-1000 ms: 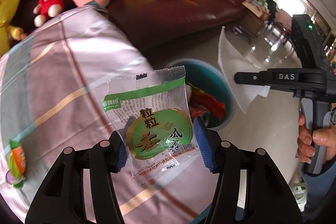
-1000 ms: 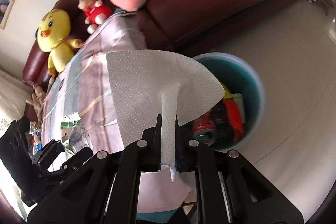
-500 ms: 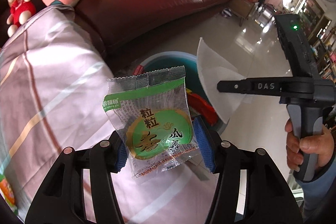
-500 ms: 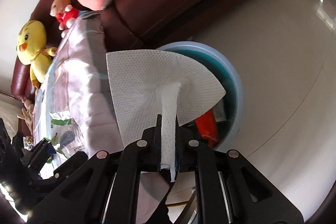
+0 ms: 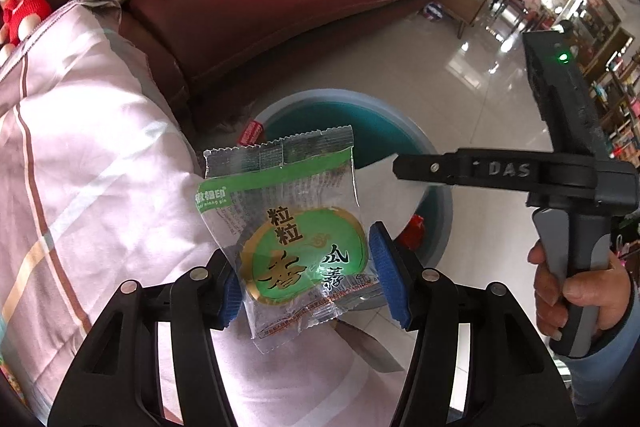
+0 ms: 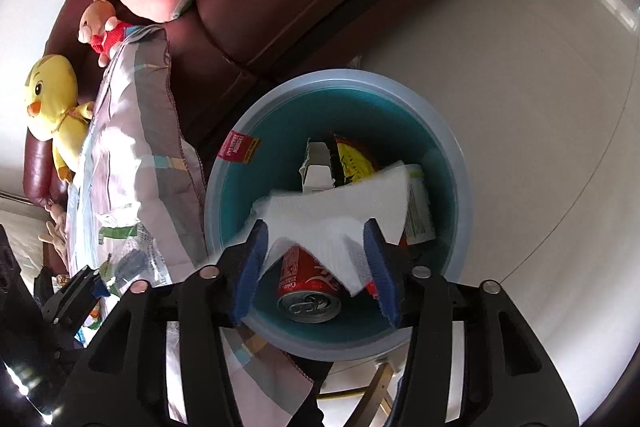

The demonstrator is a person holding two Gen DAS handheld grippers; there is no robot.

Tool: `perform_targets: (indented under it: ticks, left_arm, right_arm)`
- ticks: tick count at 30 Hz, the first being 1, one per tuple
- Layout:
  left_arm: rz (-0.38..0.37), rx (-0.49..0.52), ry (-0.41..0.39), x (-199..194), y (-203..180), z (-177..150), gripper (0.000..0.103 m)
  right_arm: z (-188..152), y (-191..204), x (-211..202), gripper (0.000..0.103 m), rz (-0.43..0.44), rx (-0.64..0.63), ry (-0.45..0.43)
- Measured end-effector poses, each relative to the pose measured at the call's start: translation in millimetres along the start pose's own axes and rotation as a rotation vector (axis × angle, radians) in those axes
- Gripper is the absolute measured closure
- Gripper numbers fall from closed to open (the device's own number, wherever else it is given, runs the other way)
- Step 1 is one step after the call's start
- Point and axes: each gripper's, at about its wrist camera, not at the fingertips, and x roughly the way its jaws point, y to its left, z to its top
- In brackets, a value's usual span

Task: Collect trash
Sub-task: 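Carry tissue and snack packet over the teal bucket and open both tools, then move both open tools back over the table toward the orange packet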

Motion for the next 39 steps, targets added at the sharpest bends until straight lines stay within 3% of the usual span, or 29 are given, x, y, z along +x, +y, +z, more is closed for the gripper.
perform_targets:
  ticks: [9,13,18,31,39]
  left_arm:
    - [-0.016,0.029,0.011,10.9,-20.2,3.4,0.045]
    - [-0.023,0.033,0.021,20.2,-26.4,7.3,0.039]
    - [0.014,0.038,0.033,28.8,-27.9,10.3,0.016]
    - [0.005,-0.018,0.010,-0.9,-4.7,-13.1,0.011]
    - [0.008,-0.037,-0.025,-25.5,-1.5,-25.1,0.009]
  right_arm:
    - [-2.9,-15.0,-28.9,0.031,-0.004,0.046,-0.065]
    - [-3.9,-21.0,-38.7,0.031,-0.017,0.065,-0.083]
    - [-5.9,-26.3,-44.9,0.031,-0.029,0.084,-0.089]
    - [-13.4,-16.9,-38.4,0.026,-0.034,0.098,-0.054]
    - [-25.1,8.2,-46.7,0.025,-0.067,0.043,-0.044]
